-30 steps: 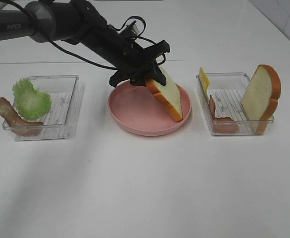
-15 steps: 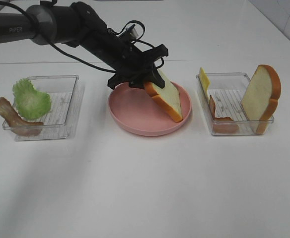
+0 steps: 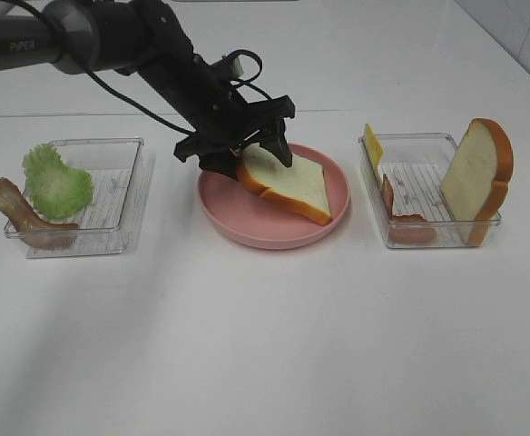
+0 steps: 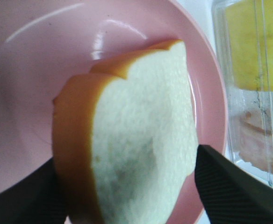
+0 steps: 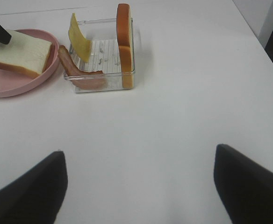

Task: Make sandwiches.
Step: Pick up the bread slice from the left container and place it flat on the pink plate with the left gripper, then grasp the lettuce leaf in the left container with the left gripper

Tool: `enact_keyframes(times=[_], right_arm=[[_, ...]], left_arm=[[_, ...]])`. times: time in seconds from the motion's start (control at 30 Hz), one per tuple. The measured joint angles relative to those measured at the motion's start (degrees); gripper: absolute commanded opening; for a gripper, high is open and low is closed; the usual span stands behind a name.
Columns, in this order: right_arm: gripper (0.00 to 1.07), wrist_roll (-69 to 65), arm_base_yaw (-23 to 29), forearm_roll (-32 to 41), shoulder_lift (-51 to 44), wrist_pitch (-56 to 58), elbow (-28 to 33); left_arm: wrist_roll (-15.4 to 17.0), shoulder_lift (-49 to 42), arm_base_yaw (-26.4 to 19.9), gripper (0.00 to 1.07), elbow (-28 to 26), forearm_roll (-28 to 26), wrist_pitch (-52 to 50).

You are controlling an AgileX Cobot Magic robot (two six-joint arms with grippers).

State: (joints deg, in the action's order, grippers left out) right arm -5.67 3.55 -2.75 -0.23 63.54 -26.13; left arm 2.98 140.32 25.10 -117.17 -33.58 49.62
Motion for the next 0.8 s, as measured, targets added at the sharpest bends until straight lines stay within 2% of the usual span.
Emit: enact_keyframes(times=[0.03,0.07,0.1,0.13,0.17,0.2,0.23,0.27,0.3,0.33,0.37,0.4,0.43,0.47,0.53,0.57,0.7,0.8], right_arm=[[0.8,0.0,0.0,0.0,0.0,0.0,0.0],[0.8,0.0,0.0,0.0,0.0,0.0,0.0],[0.8,0.0,0.0,0.0,0.0,0.0,0.0],[0.8,0.0,0.0,0.0,0.0,0.0,0.0],[0.8,0.0,0.0,0.0,0.0,0.0,0.0],[0.8,0.0,0.0,0.0,0.0,0.0,0.0],[0.8,0.0,0.0,0.0,0.0,0.0,0.0],[0.8,0.0,0.0,0.0,0.0,0.0,0.0],[0.8,0.0,0.0,0.0,0.0,0.0,0.0],[0.8,0.0,0.0,0.0,0.0,0.0,0.0],[0.8,0.0,0.0,0.0,0.0,0.0,0.0],[0.8,0.0,0.0,0.0,0.0,0.0,0.0],[0.8,0.0,0.0,0.0,0.0,0.0,0.0],[0.8,0.0,0.0,0.0,0.0,0.0,0.0],[0.8,0.0,0.0,0.0,0.0,0.0,0.0],[0.8,0.0,0.0,0.0,0.0,0.0,0.0],[0.8,0.0,0.0,0.0,0.0,0.0,0.0],[0.8,0.0,0.0,0.0,0.0,0.0,0.0]], left_arm=[[1.72,-1.26,0.0,0.68,0.0,3.32,0.57],[1.72,-1.26,0.0,0.68,0.0,3.32,0.57],[3.95,-2.64,0.0,0.69,0.0,8.14,1.66],[3.95,-2.64,0.0,0.69,0.0,8.14,1.66],[7.22,-4.35,0.0,0.69,0.0,13.64,3.15],[8.65,-5.16,0.0,0.73,0.0,15.87,3.95],[8.65,-5.16,0.0,0.73,0.0,15.87,3.95],[12.15,-6.82,0.0,0.8,0.0,20.63,5.5],[12.15,-6.82,0.0,0.8,0.0,20.63,5.5],[14.32,-8.48,0.0,0.85,0.0,24.98,7.33],[14.95,-9.28,0.0,0.86,0.0,26.36,8.71],[14.95,-9.28,0.0,0.86,0.0,26.36,8.71],[15.64,-11.12,0.0,0.86,0.0,29.16,12.09],[15.64,-11.12,0.0,0.86,0.0,29.16,12.09],[15.76,-13.92,0.0,0.86,0.0,33.12,17.48],[15.76,-13.92,0.0,0.86,0.0,33.12,17.48],[14.61,-17.07,0.0,0.86,0.0,38.56,19.6],[13.75,-17.93,-0.11,0.86,0.0,39.99,19.65]])
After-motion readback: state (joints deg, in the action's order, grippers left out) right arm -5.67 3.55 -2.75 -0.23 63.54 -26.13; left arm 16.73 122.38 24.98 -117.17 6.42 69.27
